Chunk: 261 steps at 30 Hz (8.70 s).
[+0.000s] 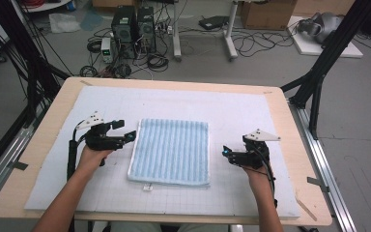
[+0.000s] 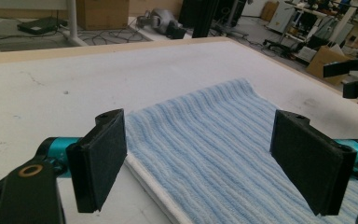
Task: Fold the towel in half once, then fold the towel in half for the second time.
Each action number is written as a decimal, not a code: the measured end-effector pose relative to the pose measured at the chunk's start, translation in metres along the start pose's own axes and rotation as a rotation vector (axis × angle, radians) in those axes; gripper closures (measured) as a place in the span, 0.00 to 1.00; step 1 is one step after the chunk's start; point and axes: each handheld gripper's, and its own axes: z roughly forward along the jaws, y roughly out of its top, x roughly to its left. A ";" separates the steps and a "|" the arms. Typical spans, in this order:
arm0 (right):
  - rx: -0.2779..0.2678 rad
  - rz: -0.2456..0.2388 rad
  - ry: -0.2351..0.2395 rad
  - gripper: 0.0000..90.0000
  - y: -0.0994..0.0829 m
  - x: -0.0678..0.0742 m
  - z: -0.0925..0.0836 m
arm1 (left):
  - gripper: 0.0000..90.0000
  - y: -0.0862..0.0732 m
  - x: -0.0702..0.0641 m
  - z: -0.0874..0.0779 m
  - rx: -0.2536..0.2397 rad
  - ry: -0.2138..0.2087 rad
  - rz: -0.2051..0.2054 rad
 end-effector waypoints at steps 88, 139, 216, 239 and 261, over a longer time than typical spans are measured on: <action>0.037 0.047 0.158 0.13 -0.002 0.004 0.021 | 0.95 0.003 0.042 0.101 0.357 0.143 0.071; 0.153 0.013 0.029 0.95 0.079 0.011 0.143 | 0.96 0.014 0.051 0.076 0.263 0.103 -0.066; -0.077 -0.030 0.293 0.95 0.017 0.039 0.011 | 0.95 -0.016 -0.038 -0.024 0.093 -0.133 0.055; 0.007 -0.079 0.351 0.95 -0.009 0.052 -0.003 | 0.95 -0.043 -0.054 -0.037 0.216 -0.205 0.077; 0.053 -0.052 0.347 0.69 -0.008 0.063 0.011 | 0.70 -0.034 -0.059 -0.014 0.235 -0.092 0.024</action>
